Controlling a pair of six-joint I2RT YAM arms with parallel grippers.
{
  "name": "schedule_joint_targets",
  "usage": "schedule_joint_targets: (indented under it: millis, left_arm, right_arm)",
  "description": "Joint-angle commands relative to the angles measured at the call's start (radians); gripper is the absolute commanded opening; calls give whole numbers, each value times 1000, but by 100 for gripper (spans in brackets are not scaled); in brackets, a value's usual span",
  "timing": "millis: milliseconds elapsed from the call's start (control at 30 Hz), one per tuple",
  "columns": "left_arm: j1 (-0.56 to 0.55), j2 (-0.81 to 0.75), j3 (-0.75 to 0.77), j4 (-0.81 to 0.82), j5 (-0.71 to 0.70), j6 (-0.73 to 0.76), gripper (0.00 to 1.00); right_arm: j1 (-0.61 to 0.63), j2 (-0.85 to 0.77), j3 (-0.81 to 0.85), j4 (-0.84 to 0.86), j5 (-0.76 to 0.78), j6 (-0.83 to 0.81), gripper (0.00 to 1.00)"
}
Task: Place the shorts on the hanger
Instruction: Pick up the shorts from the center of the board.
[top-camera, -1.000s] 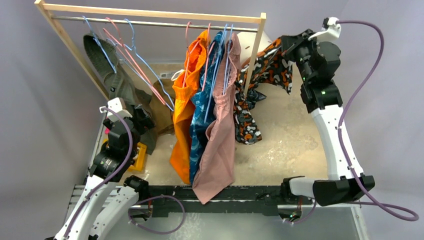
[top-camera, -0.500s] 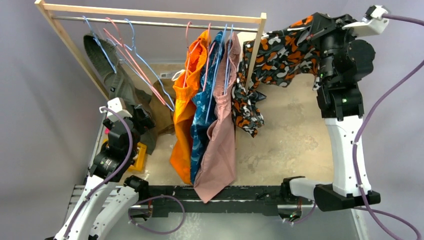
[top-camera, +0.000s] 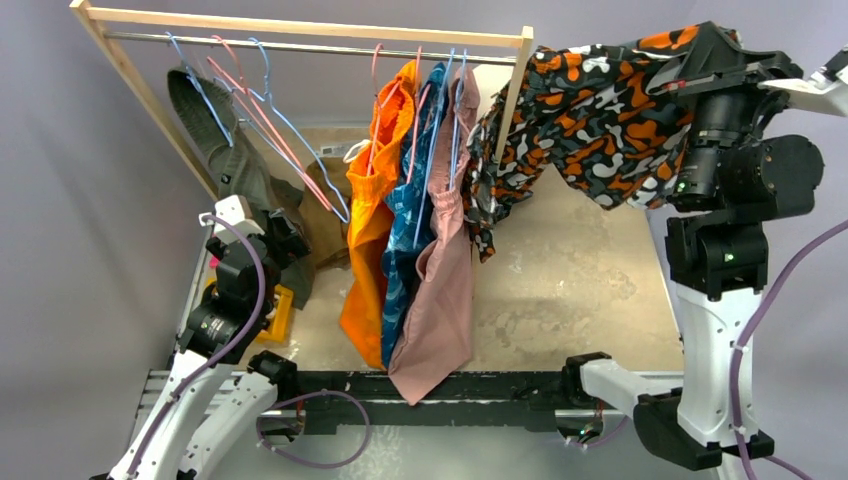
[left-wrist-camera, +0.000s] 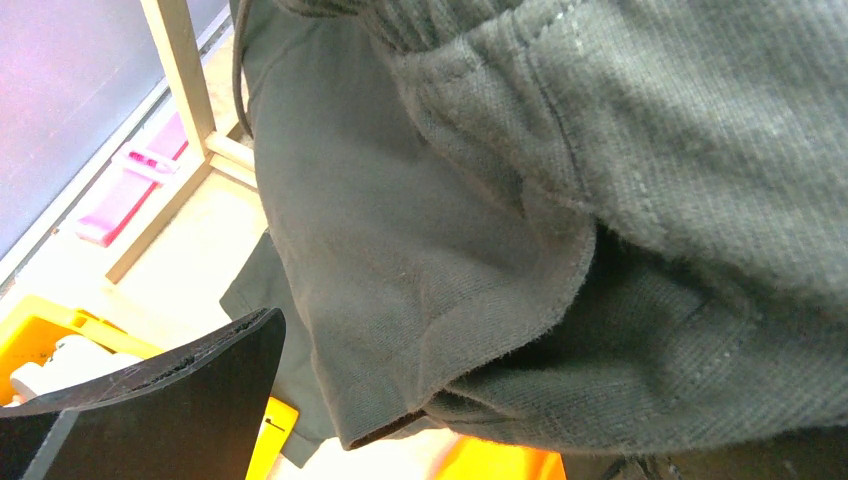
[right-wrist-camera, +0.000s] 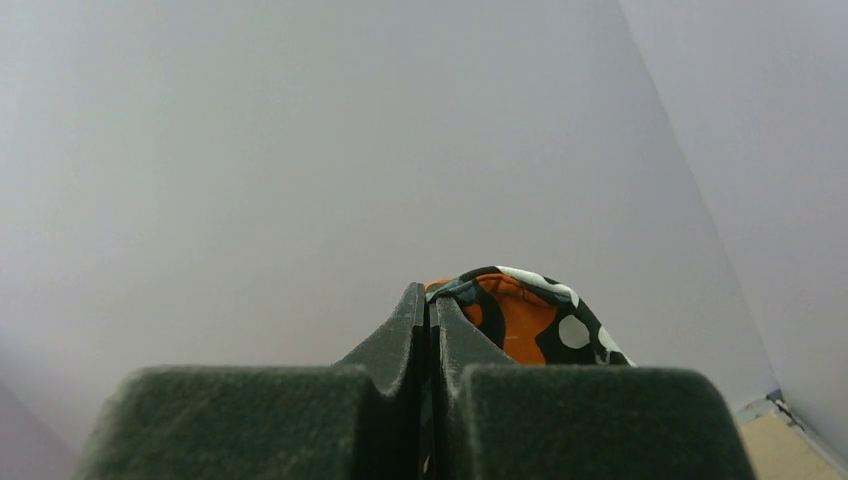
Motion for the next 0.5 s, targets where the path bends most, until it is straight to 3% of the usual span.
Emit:
schedule_joint_targets:
  millis: [0,233,467]
  left_arm:
    - [1,0,-1,31,-13,12,94]
    - [0,5,-1,34,-15,13,94]
    - [-3,19,1,32,-18,10,94]
  right_arm:
    - [14,-13,68,159,144,-61,0]
    - [14,-85,27,229,254,-67,0]
    - [26,-114,96,287,284,-186,0]
